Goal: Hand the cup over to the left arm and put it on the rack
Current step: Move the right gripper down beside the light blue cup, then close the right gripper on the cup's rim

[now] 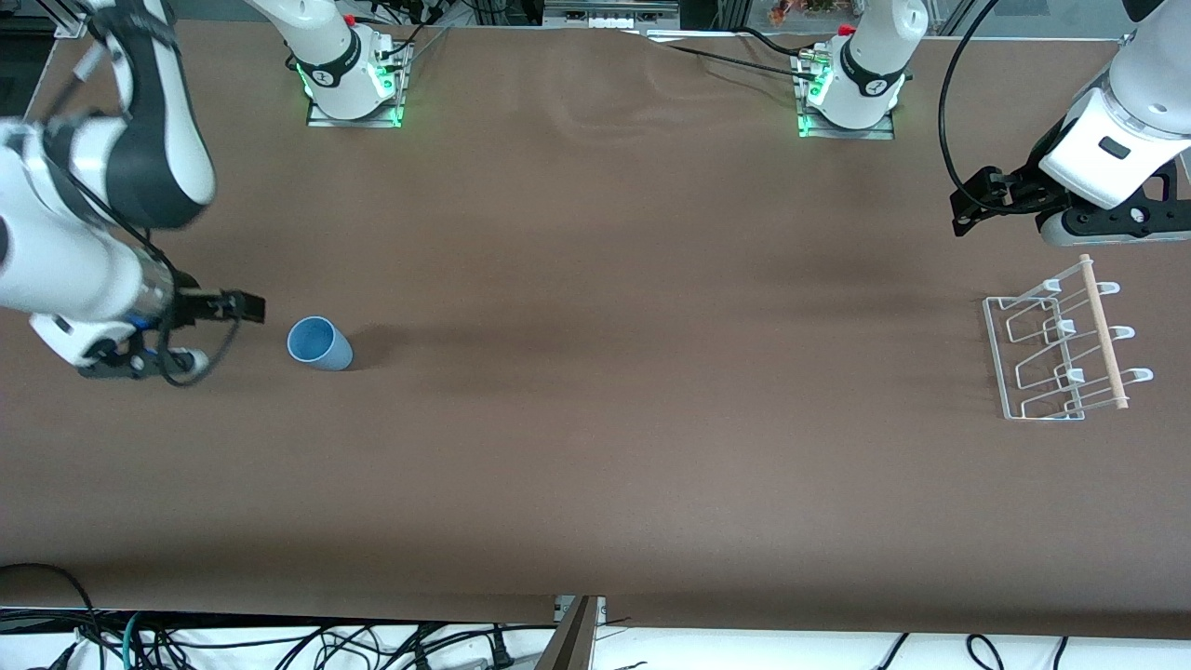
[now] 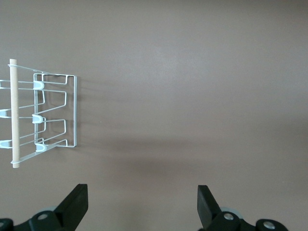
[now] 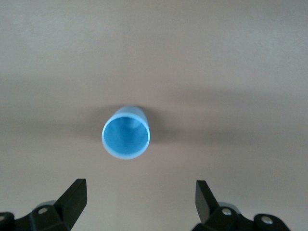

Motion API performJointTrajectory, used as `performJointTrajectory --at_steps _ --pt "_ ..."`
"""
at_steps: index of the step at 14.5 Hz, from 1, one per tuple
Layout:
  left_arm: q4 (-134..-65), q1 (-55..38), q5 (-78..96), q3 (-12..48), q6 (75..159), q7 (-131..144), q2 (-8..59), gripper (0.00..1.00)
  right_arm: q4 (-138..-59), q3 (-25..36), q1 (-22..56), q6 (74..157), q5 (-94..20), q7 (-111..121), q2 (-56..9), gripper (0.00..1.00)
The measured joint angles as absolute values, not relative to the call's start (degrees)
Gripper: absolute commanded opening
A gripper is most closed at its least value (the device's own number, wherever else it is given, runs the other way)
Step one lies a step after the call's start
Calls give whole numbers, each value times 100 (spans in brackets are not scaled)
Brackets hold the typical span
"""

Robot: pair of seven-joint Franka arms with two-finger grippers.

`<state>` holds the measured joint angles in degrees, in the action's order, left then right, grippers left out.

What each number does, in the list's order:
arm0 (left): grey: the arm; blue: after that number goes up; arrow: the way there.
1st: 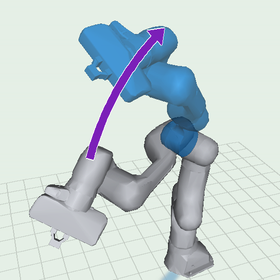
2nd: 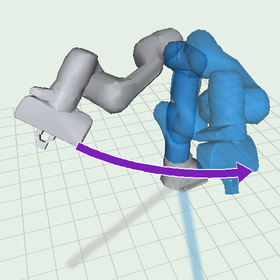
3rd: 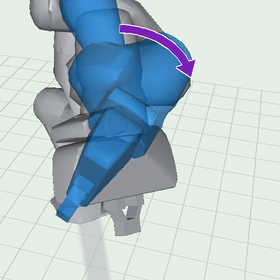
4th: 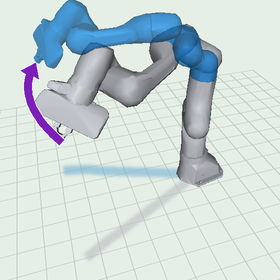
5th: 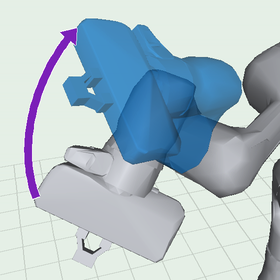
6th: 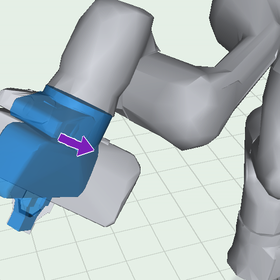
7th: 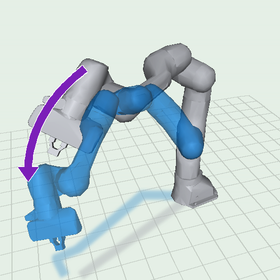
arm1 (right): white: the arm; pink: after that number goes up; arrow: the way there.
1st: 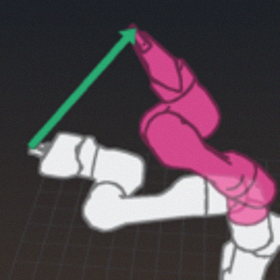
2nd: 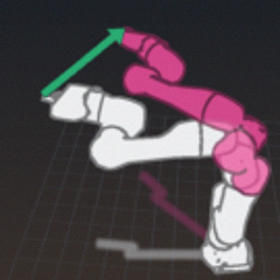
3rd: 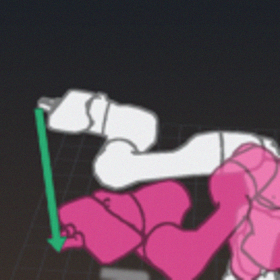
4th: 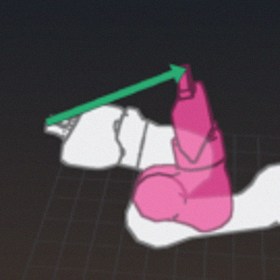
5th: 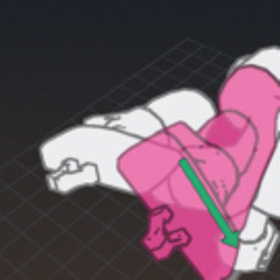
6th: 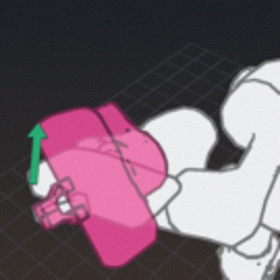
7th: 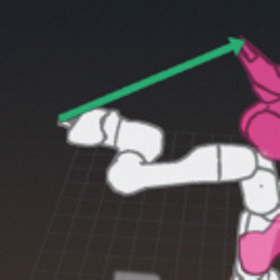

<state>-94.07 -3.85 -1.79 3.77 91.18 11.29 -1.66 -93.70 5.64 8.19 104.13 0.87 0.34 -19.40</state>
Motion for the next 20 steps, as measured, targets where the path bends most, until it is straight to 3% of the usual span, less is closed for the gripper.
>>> performJointTrajectory --at_steps 5,8,11,15,17,19,20 --pt "-9407 -384 -179 377 9111 1129 -166 100 -10383 579 781 11768 89 55 -2181 100" --pt "-9407 -384 -179 377 9110 1129 -166 100 -10512 576 781 11922 90 114 -2356 99" --pt "-9407 -384 -179 377 9110 1130 -166 100 -10512 569 786 11958 90 139 -2484 89" --pt "-9406 -384 -179 377 9110 1131 -166 100 -10513 550 792 12135 90 140 -2661 90" --pt "-9406 -384 -179 378 9110 1131 -166 100 -10513 541 821 12288 90 140 -2811 35" --pt "-9406 -385 -179 381 9110 1132 -168 100 -10508 527 880 12347 90 136 -2914 5" --pt "-9406 -385 -179 381 9110 1132 -167 100 -10495 526 908 12349 90 136 -2928 0"
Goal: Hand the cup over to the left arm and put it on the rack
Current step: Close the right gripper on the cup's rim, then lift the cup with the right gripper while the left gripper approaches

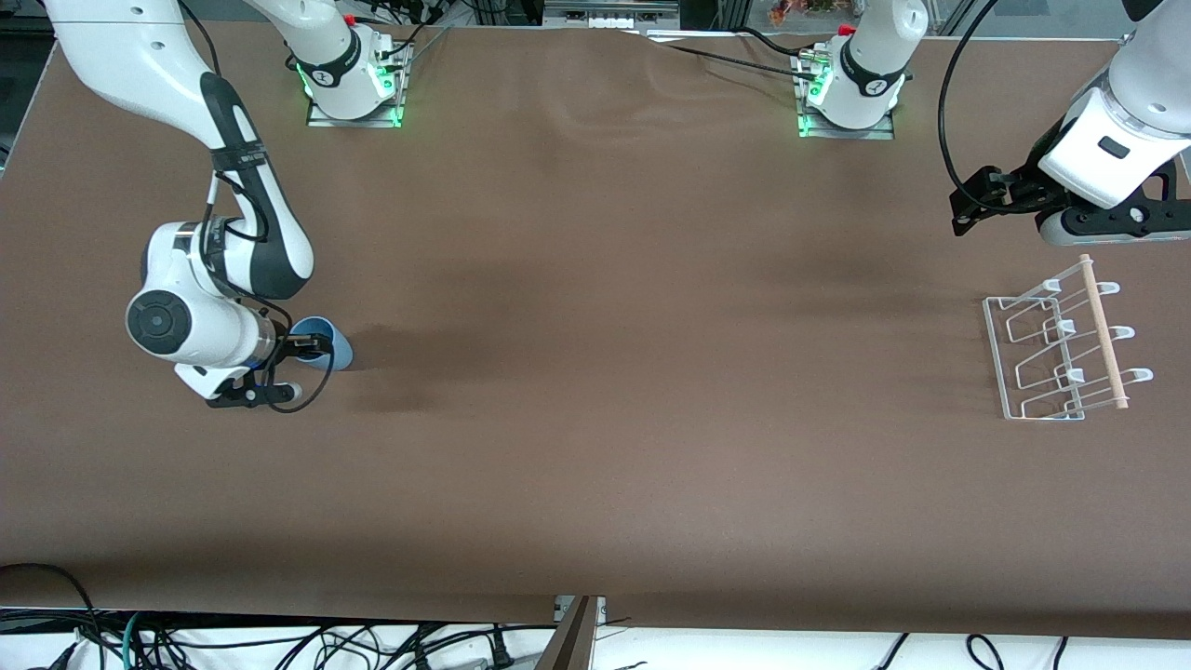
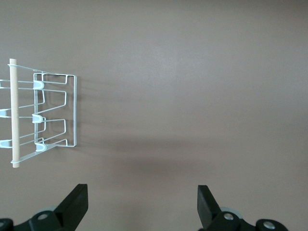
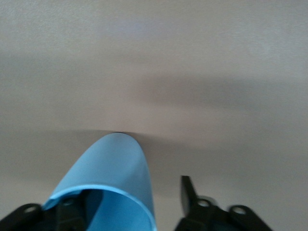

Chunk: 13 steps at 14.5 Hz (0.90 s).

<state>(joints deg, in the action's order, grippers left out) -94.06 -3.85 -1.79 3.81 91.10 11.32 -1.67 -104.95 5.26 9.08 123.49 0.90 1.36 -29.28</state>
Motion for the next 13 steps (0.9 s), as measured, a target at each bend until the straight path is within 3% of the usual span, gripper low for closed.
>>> performJointTrajectory --at_steps 6,13 --pt "-9405 -388 -178 392 9079 1155 -168 100 -10142 527 923 12211 87 102 -2924 0" --pt "-9404 -403 -178 401 9071 1198 -168 100 -8686 400 1334 10575 -1157 -1355 -2870 0"
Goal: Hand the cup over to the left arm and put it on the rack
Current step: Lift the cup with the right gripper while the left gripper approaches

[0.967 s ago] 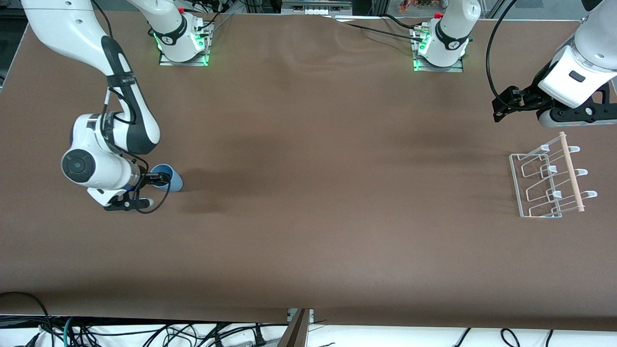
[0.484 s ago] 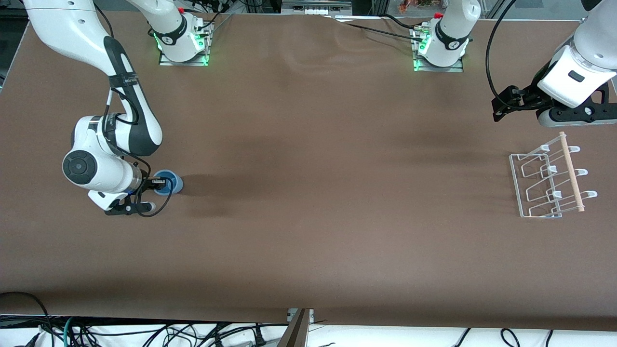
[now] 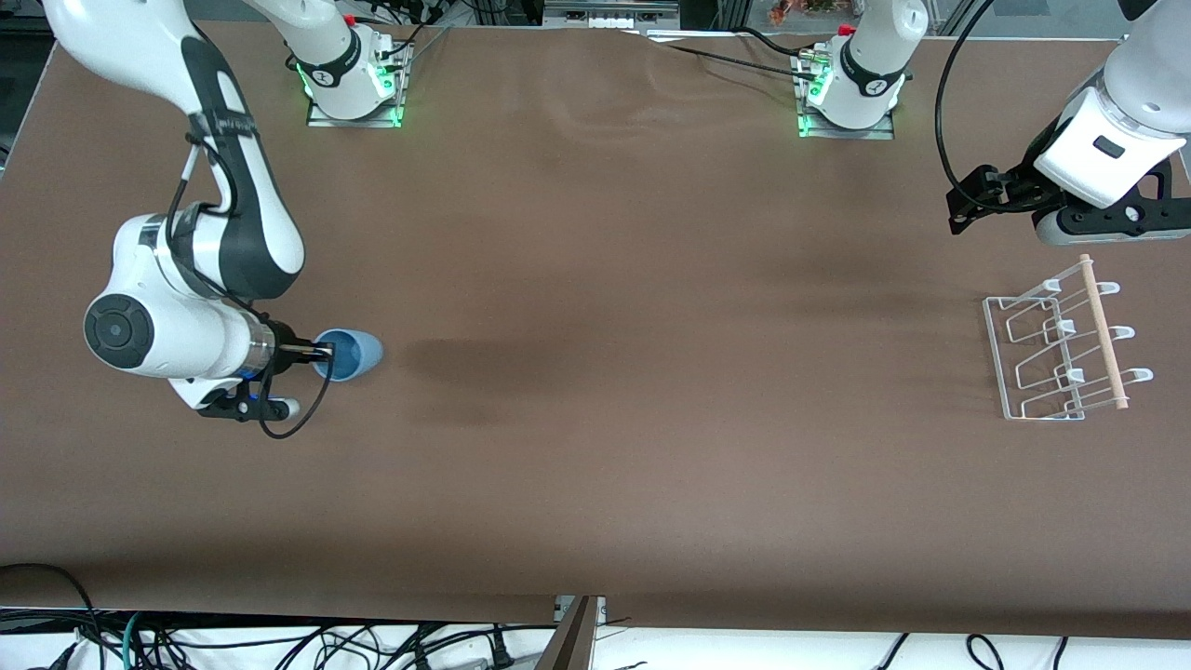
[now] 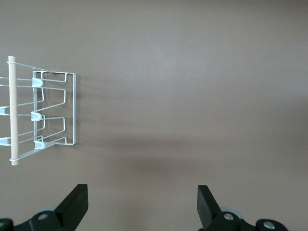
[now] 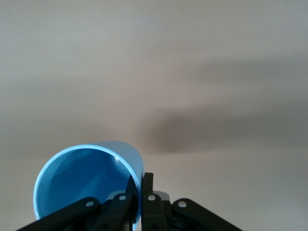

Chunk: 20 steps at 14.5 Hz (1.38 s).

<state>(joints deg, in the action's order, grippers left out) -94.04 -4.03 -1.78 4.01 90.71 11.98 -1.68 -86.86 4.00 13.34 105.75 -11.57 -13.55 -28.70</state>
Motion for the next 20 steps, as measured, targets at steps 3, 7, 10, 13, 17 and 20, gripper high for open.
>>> performJointTrajectory --at_steps 3,7,10,13,17,20 --pt "-9402 -422 -178 408 9070 1208 -169 100 -8186 372 1803 10482 -1990 -2664 -2859 0" --pt "-9400 -437 -177 413 9069 1222 -170 100 -7800 359 2433 10691 -3241 -3923 -2868 0" --pt "-9396 -441 51 416 9069 1362 -173 100 -7542 351 2806 11107 -4296 -4985 -2872 0" --pt "-9397 -451 278 418 9067 1468 -160 100 -7197 269 3036 11250 -4855 -5751 -2867 0" --pt "-9405 -499 345 456 8862 1117 123 100 -6855 45 3092 11707 -5531 -6400 -2862 0" --pt "-9403 -511 812 461 8739 218 354 100 -6803 -34 3284 12138 -5572 -6671 -2868 0"
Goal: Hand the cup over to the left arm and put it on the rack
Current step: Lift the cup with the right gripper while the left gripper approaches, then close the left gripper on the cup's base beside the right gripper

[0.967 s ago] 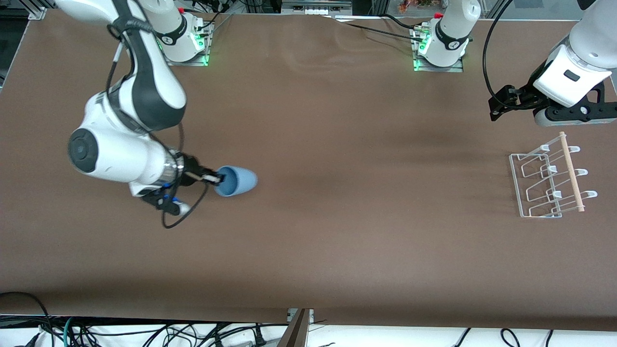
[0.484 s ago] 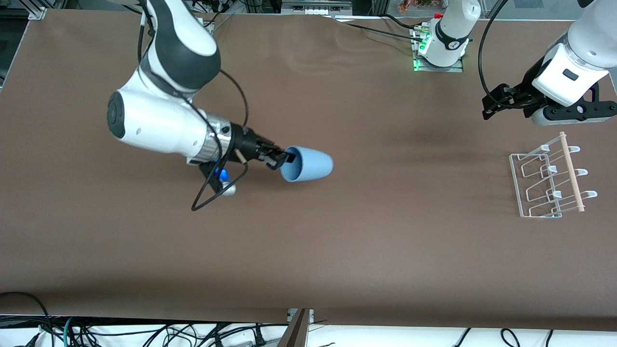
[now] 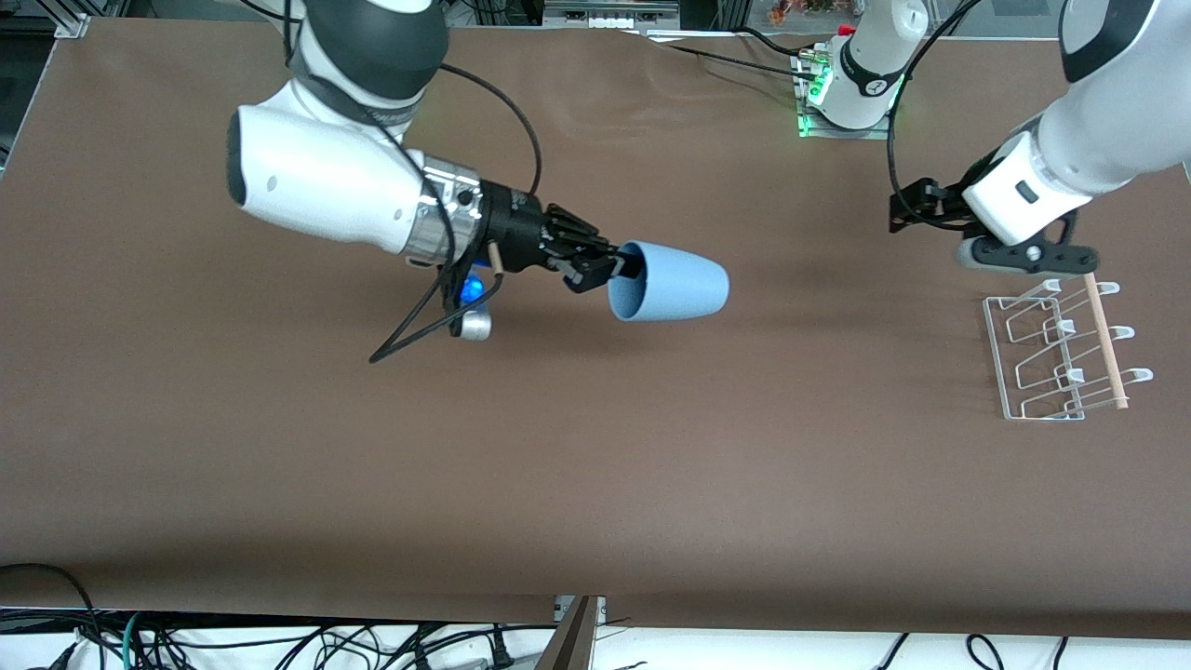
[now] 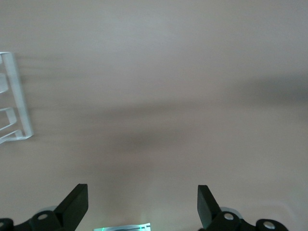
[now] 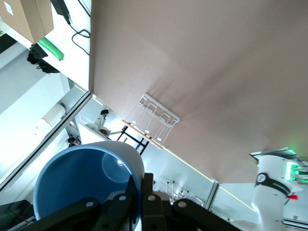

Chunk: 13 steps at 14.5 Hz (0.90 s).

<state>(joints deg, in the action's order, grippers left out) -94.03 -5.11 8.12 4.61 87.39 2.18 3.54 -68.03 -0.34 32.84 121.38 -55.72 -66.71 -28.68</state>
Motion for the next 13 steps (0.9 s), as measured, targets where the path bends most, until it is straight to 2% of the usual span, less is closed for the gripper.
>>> performJointTrajectory --at_steps 8,13 --pt "-9237 -548 2438 484 8827 -3566 374 100 -6806 -32 3524 12312 -5572 -6733 -3099 0" --pt "-9241 -810 3152 610 10003 -5116 671 100 -6807 -33 3575 12343 -5572 -6733 -3199 0"
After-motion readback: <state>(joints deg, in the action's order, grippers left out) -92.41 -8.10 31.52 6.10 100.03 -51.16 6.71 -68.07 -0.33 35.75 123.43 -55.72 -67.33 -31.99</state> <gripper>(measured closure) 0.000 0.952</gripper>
